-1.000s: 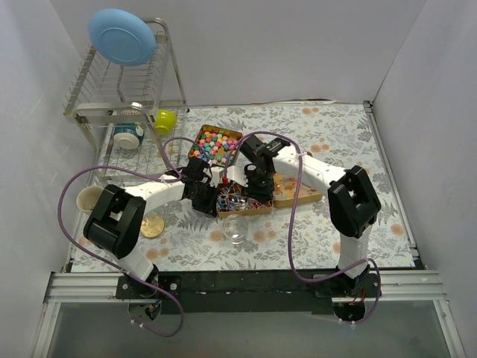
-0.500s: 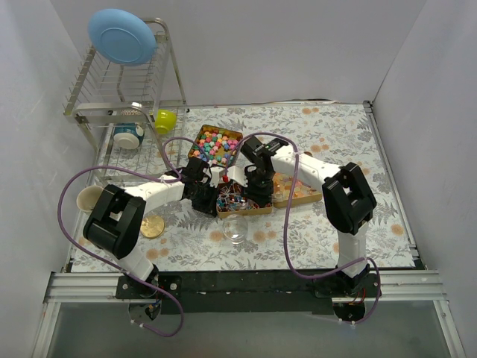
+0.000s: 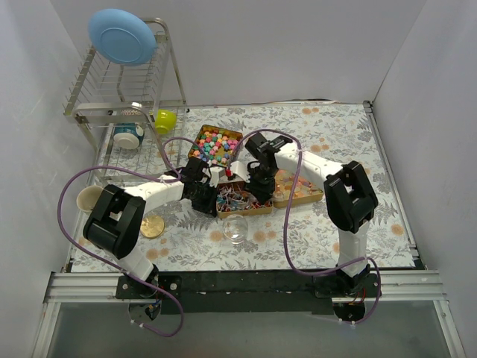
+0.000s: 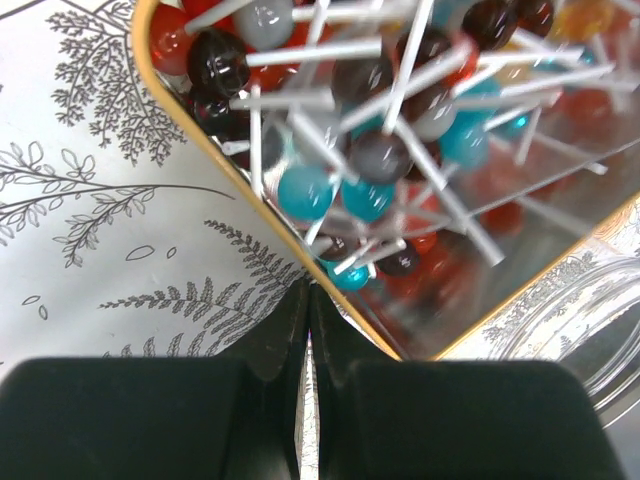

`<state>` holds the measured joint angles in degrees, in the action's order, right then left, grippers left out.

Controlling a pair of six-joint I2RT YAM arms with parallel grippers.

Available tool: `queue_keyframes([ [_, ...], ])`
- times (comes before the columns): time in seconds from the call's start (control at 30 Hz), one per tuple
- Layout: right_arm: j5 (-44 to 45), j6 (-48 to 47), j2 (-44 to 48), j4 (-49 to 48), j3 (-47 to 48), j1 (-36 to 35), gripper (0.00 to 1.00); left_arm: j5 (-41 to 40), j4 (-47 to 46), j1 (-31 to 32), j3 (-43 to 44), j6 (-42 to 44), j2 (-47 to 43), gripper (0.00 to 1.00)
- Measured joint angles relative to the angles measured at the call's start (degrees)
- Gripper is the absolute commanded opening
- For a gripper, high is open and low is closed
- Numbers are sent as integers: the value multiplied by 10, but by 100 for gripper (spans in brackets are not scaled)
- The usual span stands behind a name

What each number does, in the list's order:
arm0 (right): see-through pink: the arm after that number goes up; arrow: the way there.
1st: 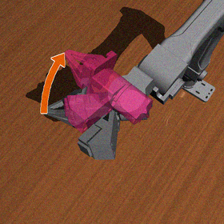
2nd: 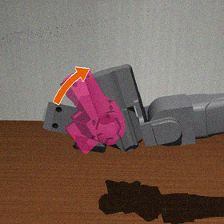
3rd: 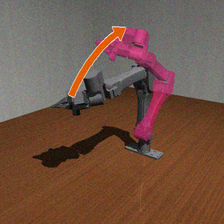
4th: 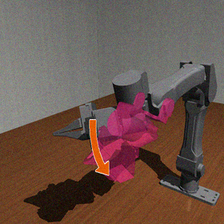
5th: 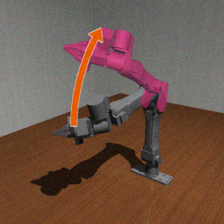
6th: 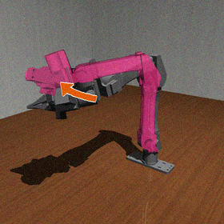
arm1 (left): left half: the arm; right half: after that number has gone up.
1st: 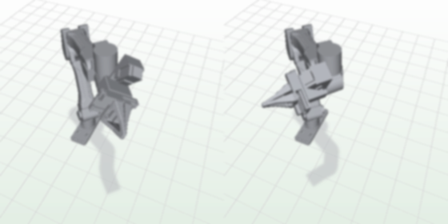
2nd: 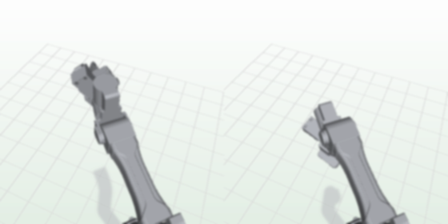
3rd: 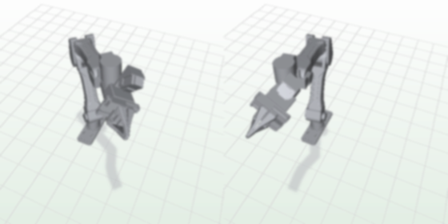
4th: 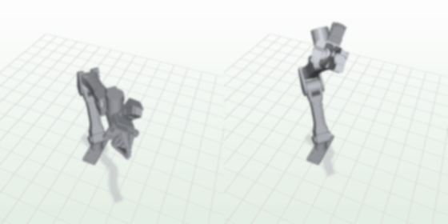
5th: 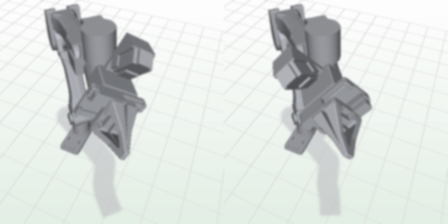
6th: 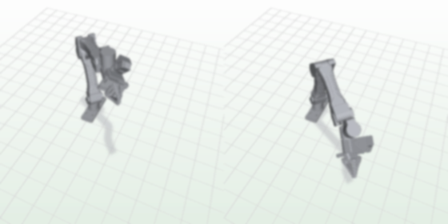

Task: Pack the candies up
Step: Scoop the fake candies from the storage box, then place the fake candies in the packing bottle.

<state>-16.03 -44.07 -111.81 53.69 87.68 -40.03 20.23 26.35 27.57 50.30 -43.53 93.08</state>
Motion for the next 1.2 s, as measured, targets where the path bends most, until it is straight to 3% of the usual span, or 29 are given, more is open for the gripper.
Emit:
queue_keyframes([
  [0.2,-34,-1,15,-27,-19,35,1,-2,23,-2,0,9,-19,0],
  [0.37,-51,-10,64,-68,-80,54,1,2,52,-3,6,23,-92,0],
  [0.43,-59,-13,87,-81,-109,56,1,11,57,-4,11,29,-123,7],
  [0.47,-63,-14,99,-89,-125,56,1,17,58,-5,12,33,-138,18],
  [0.6,-78,-14,141,-108,-167,57,1,41,60,-6,14,45,-181,44],
  [0.7,-82,-19,178,-111,-173,61,1,47,58,-8,16,43,-181,57],
  [0.87,-78,-57,252,-107,-173,69,1,45,39,-20,12,26,-170,69],
  [0.97,-72,-92,294,-78,-171,69,1,44,27,-33,12,15,-158,71],
  [1.2,-36,-136,300,10,-148,58,1,36,10,-45,11,3,-147,72],
])
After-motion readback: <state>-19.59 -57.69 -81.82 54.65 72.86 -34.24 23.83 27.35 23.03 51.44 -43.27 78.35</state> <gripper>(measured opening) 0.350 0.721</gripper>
